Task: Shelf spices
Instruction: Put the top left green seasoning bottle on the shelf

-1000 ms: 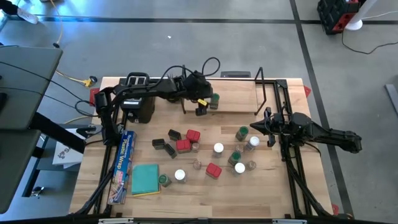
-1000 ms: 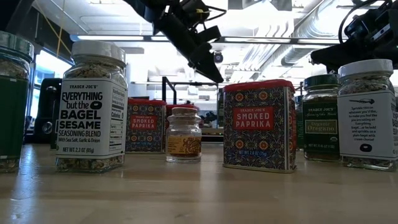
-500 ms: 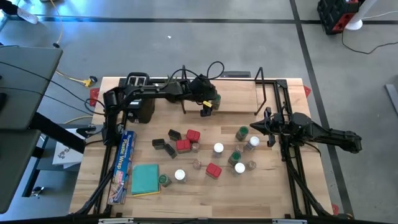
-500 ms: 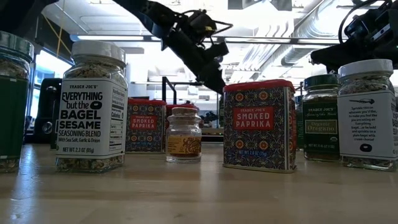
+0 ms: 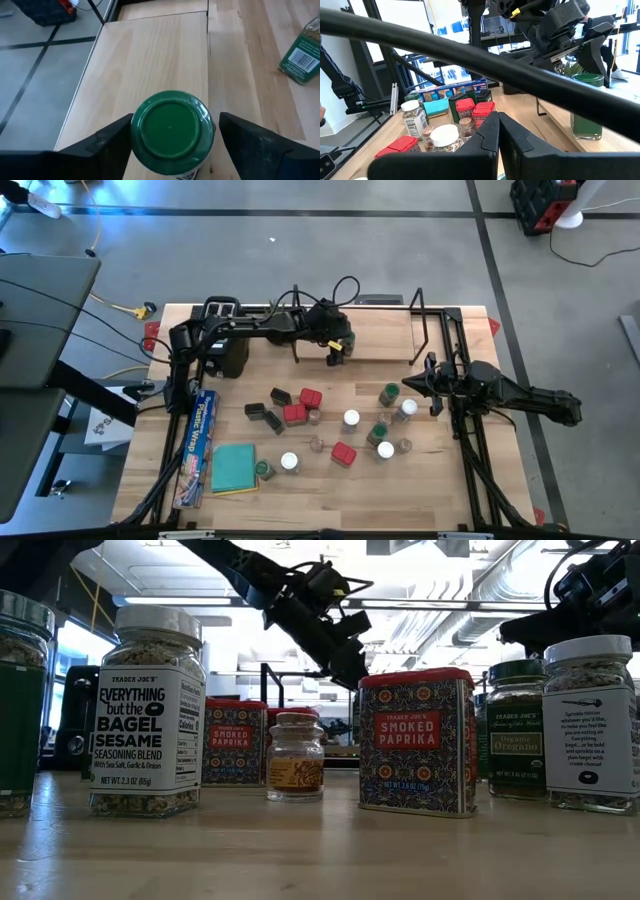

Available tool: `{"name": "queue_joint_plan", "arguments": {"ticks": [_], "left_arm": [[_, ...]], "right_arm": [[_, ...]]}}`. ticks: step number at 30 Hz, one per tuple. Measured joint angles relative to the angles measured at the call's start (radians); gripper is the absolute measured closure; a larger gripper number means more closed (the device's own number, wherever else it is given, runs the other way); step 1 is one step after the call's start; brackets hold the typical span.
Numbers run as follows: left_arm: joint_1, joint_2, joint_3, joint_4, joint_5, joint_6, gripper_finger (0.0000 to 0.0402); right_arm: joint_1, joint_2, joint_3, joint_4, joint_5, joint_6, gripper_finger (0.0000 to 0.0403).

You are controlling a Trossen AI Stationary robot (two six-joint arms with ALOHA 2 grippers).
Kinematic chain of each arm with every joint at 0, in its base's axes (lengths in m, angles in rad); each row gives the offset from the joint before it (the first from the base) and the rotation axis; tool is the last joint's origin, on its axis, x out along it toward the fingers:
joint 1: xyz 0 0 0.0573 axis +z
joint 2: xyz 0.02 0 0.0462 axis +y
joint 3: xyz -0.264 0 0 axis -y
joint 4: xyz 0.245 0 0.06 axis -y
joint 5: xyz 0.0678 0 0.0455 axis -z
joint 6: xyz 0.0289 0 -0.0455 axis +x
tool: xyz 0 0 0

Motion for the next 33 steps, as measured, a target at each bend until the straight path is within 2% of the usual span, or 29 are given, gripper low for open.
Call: {"name": "queue_joint_plan", "arguments": {"ticks": [10, 19, 33], "left_arm": [[0.042, -0.013, 0.000, -0.005, -0.011, -0.103, 0.0203], [0.133, -0.032, 0.069, -0.153, -0.104, -0.116, 0.0201], [0.290, -0.032, 0.077, -0.225, -0.075, -0.130, 0.0193]], "right_arm": [[0.000, 0.000, 0.000, 0.000, 0.000, 0.000, 0.0403], [0.000, 0.001, 0.000, 0.000, 0.000, 0.000, 0.0403], [0.000, 0.000, 0.000, 0.000, 0.000, 0.000, 0.0403]]}}
